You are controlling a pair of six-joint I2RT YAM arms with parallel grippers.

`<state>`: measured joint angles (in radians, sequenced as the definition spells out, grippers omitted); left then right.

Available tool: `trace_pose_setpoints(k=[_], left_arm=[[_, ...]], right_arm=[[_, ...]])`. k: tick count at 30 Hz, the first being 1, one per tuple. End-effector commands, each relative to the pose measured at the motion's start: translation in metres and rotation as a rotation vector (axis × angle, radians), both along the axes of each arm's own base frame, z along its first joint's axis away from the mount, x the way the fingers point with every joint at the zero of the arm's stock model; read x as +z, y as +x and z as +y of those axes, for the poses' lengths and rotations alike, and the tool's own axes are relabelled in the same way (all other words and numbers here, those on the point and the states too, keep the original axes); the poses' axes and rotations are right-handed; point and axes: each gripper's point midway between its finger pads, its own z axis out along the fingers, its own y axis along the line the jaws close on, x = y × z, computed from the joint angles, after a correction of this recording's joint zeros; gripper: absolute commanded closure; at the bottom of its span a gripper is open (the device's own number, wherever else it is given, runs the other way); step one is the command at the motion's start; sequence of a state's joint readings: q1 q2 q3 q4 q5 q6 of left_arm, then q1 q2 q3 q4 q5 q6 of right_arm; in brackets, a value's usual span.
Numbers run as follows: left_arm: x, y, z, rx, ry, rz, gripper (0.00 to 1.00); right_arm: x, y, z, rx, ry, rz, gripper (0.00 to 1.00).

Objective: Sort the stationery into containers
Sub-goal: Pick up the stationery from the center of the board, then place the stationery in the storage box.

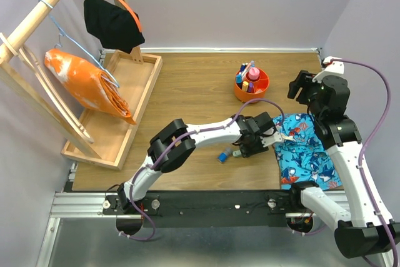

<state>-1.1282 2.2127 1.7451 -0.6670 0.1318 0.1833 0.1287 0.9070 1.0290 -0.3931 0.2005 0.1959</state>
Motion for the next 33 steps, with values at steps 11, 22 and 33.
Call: trace_pose_setpoints(k=[11,22,33], left_arm=[[0.041,-0.004,-0.005,-0.111,-0.112,0.219,0.79],[0.201,0.074,-0.075,-0.278,-0.722,-0.109,0.86],[0.237,0.186,-0.101,-0.176,-0.933,-0.53,0.83]], right_arm=[[0.001,0.005,-0.009,-0.034,-0.009,-0.001,0.26],[0.004,0.014,-0.035,-0.138,-0.02,-0.005,0.26],[-0.013,0.019,-0.042,-0.16,0.006,0.028,0.26]])
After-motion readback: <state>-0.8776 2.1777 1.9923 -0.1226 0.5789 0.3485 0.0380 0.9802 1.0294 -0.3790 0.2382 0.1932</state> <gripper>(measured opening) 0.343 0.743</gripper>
